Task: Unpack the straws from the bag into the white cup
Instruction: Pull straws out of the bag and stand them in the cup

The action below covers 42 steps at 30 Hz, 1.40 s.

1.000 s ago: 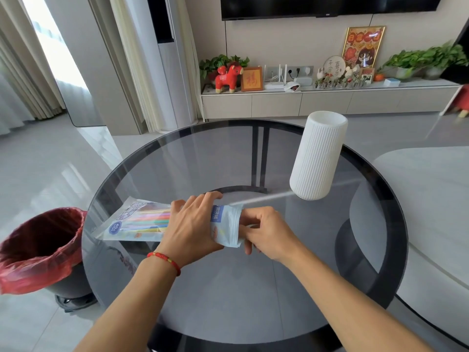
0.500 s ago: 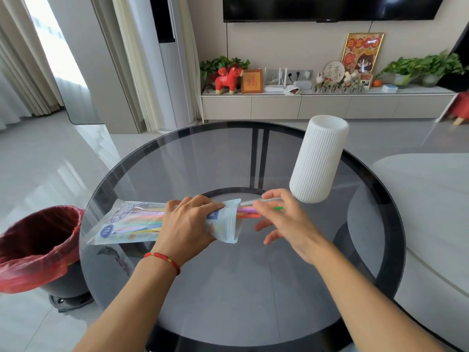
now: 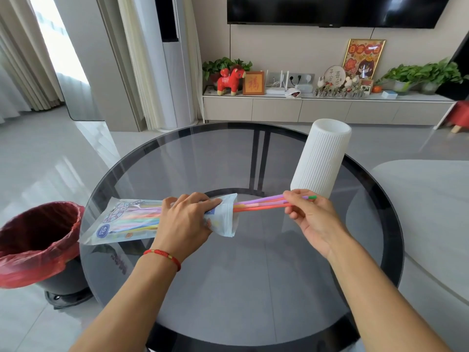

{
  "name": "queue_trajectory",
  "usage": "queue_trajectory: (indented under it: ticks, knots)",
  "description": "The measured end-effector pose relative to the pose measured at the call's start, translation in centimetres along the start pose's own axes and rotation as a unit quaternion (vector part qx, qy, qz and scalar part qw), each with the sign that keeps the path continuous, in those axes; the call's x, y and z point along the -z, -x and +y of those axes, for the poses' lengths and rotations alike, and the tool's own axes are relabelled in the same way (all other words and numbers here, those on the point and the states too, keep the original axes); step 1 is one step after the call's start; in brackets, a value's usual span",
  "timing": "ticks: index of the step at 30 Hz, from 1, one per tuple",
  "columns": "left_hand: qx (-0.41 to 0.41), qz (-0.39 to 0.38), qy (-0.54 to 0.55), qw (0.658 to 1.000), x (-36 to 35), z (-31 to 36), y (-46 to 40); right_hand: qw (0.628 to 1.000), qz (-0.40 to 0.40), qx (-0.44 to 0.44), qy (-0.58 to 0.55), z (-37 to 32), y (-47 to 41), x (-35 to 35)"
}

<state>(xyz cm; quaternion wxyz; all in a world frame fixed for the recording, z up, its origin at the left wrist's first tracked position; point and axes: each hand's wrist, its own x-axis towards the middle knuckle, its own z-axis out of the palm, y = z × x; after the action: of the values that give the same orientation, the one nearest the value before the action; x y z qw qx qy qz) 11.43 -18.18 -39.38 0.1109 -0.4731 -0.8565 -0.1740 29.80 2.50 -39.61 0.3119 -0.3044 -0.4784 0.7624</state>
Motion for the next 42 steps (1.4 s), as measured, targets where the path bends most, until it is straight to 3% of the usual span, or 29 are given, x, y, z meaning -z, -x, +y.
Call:
queue_trajectory:
  ticks: [3,6,10,14,19,22,26,36,42]
  knots:
    - [0.006,0.013,0.004,1.0,-0.1,0.1,0.1,0.995,0.041,-0.022,-0.088,0.3,-0.1,-0.4]
    - [0.004,0.018,0.005,1.0,-0.4,0.5,0.1,0.989,0.003,-0.066,-0.129,1.9,0.5,-1.8]
    - [-0.011,0.025,0.001,1.0,-0.8,0.9,0.3,0.996,-0.021,-0.047,-0.073,3.9,0.9,-4.0]
    - [-0.005,0.025,0.004,1.0,-0.8,0.4,0.2,0.994,0.099,0.053,-0.006,3.3,0.1,-3.2]
    - [-0.02,0.028,0.011,0.999,-0.8,0.7,0.3,0.998,0.067,0.014,-0.014,3.7,0.6,-3.4]
    - [-0.018,0.023,0.0,1.0,-0.8,0.4,0.3,0.995,0.089,0.041,-0.016,3.4,0.5,-3.5]
    - [0.007,0.005,-0.027,1.0,-0.8,-0.6,0.4,0.981,0.142,0.125,0.034,1.3,0.5,-1.2]
    - [0.04,-0.049,-0.049,0.997,-2.1,-1.0,0.8,0.941,0.149,0.252,0.167,-3.8,3.4,5.0]
    - [0.038,-0.07,-0.063,0.995,-2.2,-0.7,0.8,0.875,0.116,0.332,0.332,-10.5,4.9,4.8]
